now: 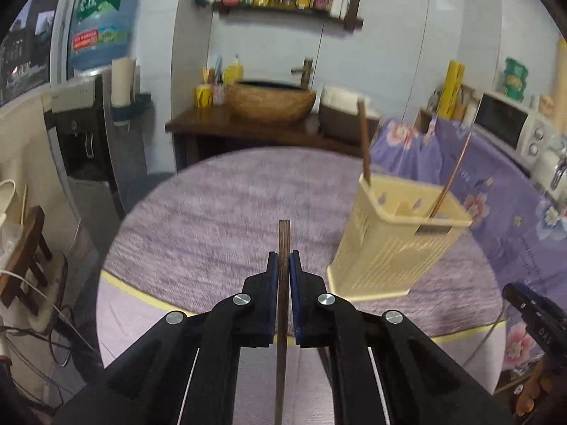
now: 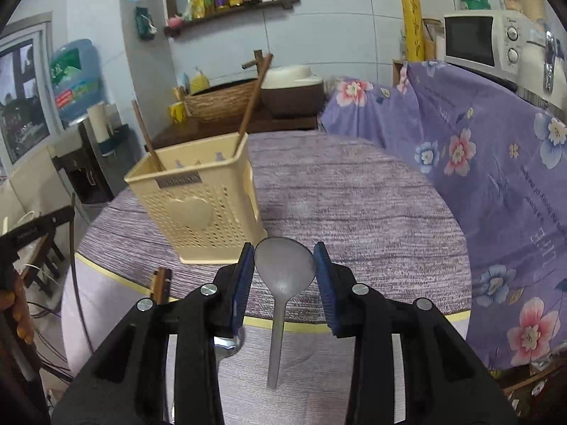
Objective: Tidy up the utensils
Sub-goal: 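Carry the chopstick and spoon up and drop both into the cream holder, then open both grippers and return them to the remaining utensils, then grasp a black chopstick with the left gripper while the right gripper grasps the wooden-handled spoon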
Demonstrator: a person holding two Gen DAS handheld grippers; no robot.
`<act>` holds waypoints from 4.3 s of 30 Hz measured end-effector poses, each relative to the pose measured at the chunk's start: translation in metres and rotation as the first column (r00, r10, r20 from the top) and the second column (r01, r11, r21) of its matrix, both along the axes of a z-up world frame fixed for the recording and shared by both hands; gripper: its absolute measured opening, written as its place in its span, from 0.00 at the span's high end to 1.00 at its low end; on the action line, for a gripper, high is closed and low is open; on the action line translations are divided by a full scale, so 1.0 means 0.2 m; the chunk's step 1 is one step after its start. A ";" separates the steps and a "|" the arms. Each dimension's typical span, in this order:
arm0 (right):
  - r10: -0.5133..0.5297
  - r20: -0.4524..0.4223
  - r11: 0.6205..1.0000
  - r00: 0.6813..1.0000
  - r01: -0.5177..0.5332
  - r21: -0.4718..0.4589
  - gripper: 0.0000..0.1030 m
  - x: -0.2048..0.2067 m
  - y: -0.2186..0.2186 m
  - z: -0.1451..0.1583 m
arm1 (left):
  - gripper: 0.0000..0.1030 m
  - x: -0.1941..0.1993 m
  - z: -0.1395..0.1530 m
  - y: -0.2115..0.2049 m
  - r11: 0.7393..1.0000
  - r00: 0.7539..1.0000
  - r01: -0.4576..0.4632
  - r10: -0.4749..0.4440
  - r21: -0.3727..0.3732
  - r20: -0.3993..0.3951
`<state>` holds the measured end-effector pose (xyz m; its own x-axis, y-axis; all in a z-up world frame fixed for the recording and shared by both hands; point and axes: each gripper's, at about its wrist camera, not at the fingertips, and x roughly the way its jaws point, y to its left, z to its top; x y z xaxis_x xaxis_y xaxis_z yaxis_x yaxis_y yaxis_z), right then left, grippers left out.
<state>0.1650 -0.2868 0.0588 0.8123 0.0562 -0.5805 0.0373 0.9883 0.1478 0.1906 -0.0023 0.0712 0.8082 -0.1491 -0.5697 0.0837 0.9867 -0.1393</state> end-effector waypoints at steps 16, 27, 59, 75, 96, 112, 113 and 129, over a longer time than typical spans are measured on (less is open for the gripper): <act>0.024 0.057 0.999 0.998 -0.022 -0.037 0.67 0.00 0.02 0.16 | 0.93 -0.06 0.22 0.06 0.999 0.993 0.014 -0.009 -0.040 0.121; 0.104 0.278 0.994 0.955 -0.089 -0.065 0.67 0.14 0.14 0.79 | 0.93 -0.01 0.81 -0.03 0.988 0.940 0.089 -0.043 -0.122 0.339; 0.059 0.089 0.997 0.994 -0.055 -0.044 0.69 0.48 0.23 0.15 | 0.85 0.30 0.14 -0.32 0.987 0.990 0.111 -0.099 -0.114 0.105; -0.002 -0.214 0.997 0.977 -0.015 -0.078 0.55 -0.08 0.33 -0.45 | 0.49 -0.11 -0.52 -0.11 1.000 0.979 0.026 -0.026 -0.003 -0.204; -0.015 -0.243 0.992 0.970 -0.015 -0.122 0.55 -0.24 0.48 -0.55 | 0.50 -0.28 -0.68 -0.30 0.993 0.969 0.101 -0.083 0.068 -0.232; -0.068 -0.258 0.993 0.964 0.040 -0.115 0.55 -0.23 0.31 -0.58 | 0.49 -0.30 -0.68 -0.20 0.994 0.972 0.067 -0.046 0.086 -0.229; -0.075 -0.257 0.992 0.963 0.046 -0.116 0.55 -0.23 0.30 -0.58 | 0.49 -0.29 -0.68 -0.19 0.994 0.973 0.063 -0.040 0.094 -0.229; -0.014 -0.236 0.994 0.972 -0.013 -0.113 0.50 -0.18 0.30 -0.56 | 0.50 -0.26 -0.66 -0.27 0.993 0.965 0.109 -0.096 0.042 -0.243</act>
